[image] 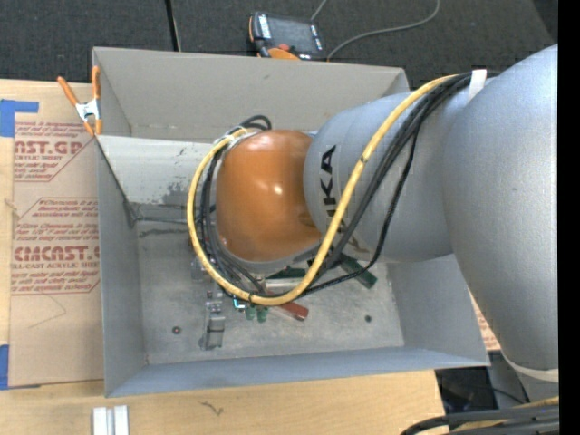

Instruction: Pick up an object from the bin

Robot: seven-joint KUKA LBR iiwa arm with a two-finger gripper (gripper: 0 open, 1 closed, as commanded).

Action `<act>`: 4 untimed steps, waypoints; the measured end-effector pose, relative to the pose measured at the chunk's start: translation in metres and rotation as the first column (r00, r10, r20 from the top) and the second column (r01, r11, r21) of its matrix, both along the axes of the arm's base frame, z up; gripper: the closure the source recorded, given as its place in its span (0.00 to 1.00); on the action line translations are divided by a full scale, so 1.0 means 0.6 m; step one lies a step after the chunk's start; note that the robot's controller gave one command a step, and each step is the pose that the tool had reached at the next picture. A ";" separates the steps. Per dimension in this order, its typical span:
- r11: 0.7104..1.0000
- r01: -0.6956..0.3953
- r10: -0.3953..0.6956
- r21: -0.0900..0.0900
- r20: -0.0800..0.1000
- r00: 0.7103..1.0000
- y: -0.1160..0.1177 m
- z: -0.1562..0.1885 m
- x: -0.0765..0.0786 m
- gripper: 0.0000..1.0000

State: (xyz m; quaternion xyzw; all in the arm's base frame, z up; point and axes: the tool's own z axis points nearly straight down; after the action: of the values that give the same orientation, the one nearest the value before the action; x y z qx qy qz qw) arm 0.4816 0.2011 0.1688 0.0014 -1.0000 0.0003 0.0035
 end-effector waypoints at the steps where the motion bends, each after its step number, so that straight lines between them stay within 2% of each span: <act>1: 0.962 0.274 -0.274 0.000 0.006 0.962 -0.128 -0.168 0.042 0.00; 2: 0.970 0.244 -0.244 0.001 0.009 0.970 -0.247 -0.113 0.049 0.00; 3: 0.950 0.312 -0.312 0.005 0.009 0.950 -0.151 -0.109 0.121 0.00; 4: 0.862 0.507 -0.507 0.003 0.009 0.862 -0.165 -0.165 0.122 0.00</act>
Offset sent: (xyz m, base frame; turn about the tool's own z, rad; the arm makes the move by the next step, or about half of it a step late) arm 0.0255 -0.0757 -0.0988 0.2748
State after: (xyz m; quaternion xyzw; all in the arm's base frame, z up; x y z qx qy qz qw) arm 0.5548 0.1021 0.0701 -0.2612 -0.9653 -0.0009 -0.0015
